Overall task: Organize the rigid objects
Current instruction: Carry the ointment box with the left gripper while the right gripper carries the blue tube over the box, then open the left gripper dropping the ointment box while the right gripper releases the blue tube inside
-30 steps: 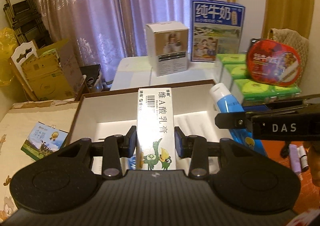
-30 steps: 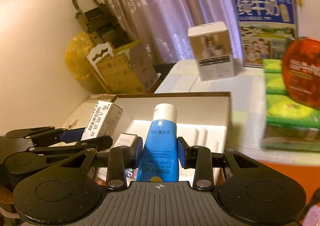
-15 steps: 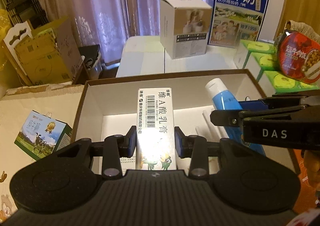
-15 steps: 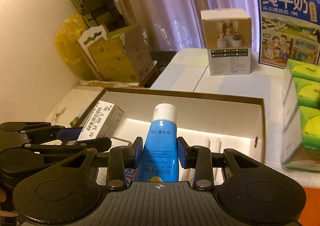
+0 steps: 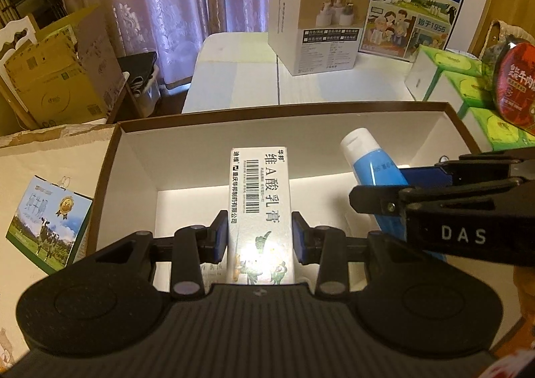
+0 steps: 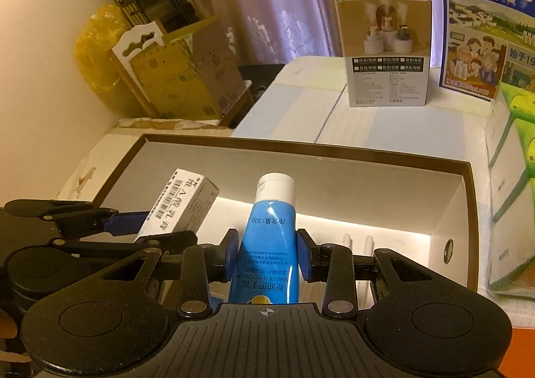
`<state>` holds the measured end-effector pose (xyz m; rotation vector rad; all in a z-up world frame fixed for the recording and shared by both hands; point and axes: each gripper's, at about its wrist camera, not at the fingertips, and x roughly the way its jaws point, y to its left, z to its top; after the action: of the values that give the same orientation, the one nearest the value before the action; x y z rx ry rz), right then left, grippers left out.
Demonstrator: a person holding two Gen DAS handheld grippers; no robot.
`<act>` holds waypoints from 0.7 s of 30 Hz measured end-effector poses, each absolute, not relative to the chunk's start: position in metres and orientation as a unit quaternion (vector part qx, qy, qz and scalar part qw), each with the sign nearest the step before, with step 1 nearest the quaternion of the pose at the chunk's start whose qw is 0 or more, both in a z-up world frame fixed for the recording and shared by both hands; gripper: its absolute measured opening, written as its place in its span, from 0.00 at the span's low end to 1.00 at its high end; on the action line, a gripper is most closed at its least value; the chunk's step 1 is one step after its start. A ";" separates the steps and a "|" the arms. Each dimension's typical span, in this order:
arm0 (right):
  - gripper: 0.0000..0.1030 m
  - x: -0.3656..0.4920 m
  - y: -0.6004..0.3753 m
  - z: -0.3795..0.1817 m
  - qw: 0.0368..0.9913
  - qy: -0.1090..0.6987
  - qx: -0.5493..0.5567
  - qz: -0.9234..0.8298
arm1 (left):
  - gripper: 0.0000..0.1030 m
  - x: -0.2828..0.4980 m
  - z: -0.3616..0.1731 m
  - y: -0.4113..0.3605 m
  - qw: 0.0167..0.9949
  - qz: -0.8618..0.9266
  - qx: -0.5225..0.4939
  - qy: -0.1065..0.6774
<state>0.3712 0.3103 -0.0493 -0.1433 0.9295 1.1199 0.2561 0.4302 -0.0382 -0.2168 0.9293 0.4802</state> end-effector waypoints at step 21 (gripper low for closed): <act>0.35 0.376 0.323 -0.051 0.750 0.427 -0.046 0.503 | 0.46 0.254 -0.041 0.448 0.861 0.237 -0.111 0.437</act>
<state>0.3764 0.3226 -0.0514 -0.1010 0.9324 1.1000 0.2545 0.4485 -0.0405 -0.2337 0.9162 0.4979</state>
